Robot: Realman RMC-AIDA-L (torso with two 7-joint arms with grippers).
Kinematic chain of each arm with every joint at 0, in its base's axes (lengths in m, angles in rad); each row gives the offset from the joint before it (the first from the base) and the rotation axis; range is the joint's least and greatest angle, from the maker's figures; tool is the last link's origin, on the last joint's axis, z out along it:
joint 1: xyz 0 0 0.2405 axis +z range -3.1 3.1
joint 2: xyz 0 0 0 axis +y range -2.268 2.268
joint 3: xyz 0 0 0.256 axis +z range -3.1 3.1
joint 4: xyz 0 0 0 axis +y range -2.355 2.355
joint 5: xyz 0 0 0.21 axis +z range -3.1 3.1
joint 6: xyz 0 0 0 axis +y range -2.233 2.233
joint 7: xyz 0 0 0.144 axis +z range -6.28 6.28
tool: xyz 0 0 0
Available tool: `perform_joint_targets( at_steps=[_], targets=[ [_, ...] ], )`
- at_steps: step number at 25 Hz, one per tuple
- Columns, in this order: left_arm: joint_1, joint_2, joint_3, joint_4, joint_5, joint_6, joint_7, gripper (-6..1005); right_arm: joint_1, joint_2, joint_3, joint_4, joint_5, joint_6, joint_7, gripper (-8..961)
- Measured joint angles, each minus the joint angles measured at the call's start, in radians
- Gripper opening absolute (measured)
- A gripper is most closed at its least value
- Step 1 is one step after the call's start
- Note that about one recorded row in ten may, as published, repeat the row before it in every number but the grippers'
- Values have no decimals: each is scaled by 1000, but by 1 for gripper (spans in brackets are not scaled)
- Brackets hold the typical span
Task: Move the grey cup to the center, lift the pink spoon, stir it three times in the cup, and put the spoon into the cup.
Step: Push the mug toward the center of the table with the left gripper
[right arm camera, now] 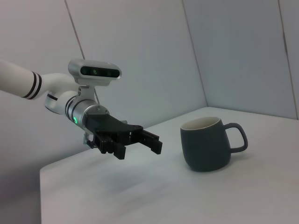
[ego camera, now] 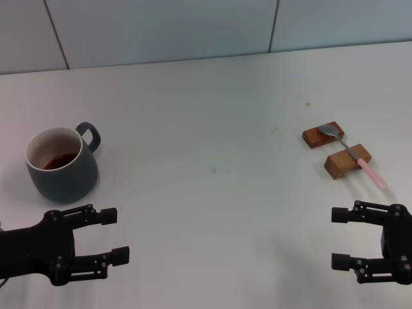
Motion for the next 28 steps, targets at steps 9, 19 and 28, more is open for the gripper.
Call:
perform_joint_targets(
  at_steps=[9, 19, 28],
  targets=[
    [0, 0, 0, 2, 5, 0, 0, 814, 0, 3, 0, 0, 0, -1, 0, 816],
    [1, 0, -1, 4, 2, -3, 6, 797, 0, 7, 0, 0, 5, 3, 0, 816],
    [-7, 0, -6, 6, 2, -7, 10, 762, 2, 8, 1, 0, 6, 5, 0, 816]
  ],
)
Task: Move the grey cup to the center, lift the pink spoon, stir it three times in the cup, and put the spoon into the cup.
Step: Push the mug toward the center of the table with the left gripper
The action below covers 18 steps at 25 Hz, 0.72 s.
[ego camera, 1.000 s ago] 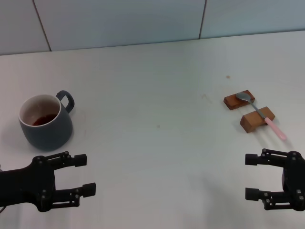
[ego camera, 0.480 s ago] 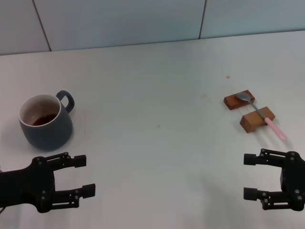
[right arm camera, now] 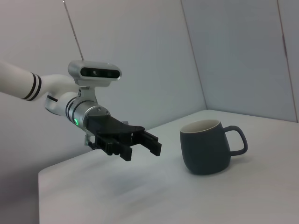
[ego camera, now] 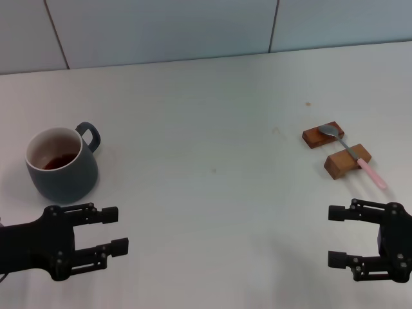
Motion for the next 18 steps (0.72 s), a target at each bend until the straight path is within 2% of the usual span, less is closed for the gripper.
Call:
perform_joint_targets(
  at_steps=[8, 13, 18],
  targets=[
    [-10, 0, 0, 1, 3, -23, 2, 588, 7, 0, 0, 0, 0, 2, 0, 816],
    [-11, -2, 2, 0, 7, -24, 2, 349, 8, 0, 0, 0, 0, 2, 0, 816],
    [-12, 0, 0, 0, 7, -26, -4, 165, 8, 0, 0, 0, 0, 2, 1, 815]
  ],
)
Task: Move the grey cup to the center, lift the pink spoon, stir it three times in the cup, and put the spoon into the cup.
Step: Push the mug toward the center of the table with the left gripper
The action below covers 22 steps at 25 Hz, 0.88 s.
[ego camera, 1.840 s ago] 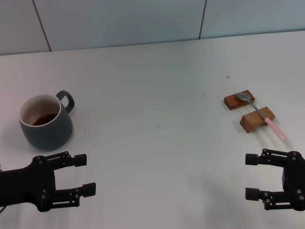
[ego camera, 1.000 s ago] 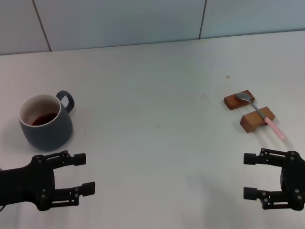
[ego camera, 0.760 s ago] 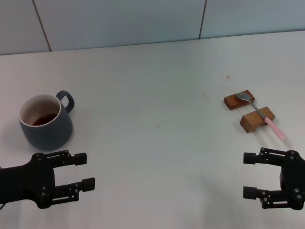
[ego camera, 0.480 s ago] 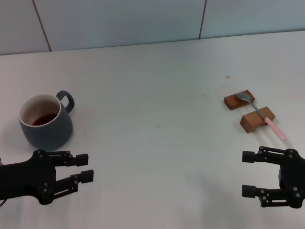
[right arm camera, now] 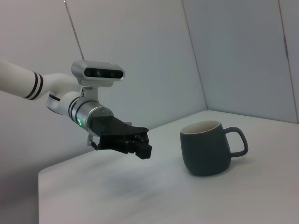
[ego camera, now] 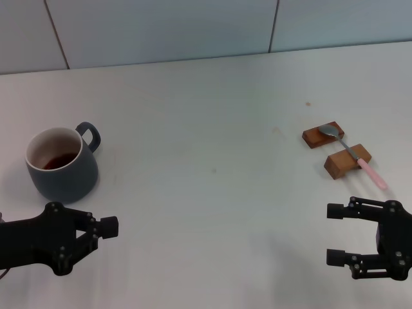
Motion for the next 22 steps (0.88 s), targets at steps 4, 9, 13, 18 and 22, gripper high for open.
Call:
perform_joint_targets(
  at_steps=[4, 9, 13, 18, 22],
  targets=[
    [0, -2, -20, 0, -6, -1, -2, 50, 0, 0, 0, 0, 0, 0, 0, 815],
    [-1, -14, -175, 2, -8, -2, 17, -2, -1, 0, 0, 0, 0, 1, 1, 815],
    [-7, -35, -408, 16, -12, -44, 90, -2, 0, 0, 0, 0, 0, 1, 1, 815],
    [-3, -58, -557, 19, -80, -182, 198, -1, 1, 0, 0, 0, 0, 1, 1, 815],
    [0, -61, -568, 15, -103, -215, 229, -1, 1, 0, 0, 0, 0, 1, 1, 815]
  ],
)
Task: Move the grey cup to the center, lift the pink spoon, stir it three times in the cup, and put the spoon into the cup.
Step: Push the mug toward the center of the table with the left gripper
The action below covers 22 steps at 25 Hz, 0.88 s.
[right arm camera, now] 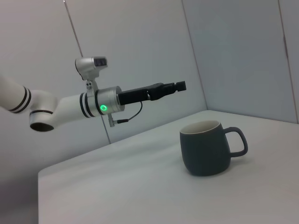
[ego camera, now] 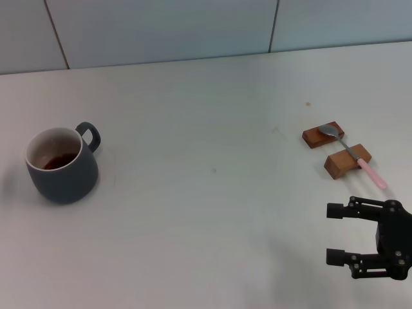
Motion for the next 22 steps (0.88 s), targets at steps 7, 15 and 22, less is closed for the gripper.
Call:
perform_joint_targets(
  at_steps=[7, 15, 22],
  targets=[
    [55, -12, -15, -241, -233, -256, 626, -2, 0, 0, 0, 0, 0, 0, 0, 815],
    [91, -15, -35, -407, -275, -268, 1009, -1, 1, 0, 9, 0, 0, 1, 1, 815],
    [86, -17, -91, -496, -282, -302, 1164, -1, 3, 1, 11, 0, 1, 1, 1, 815]
  ],
)
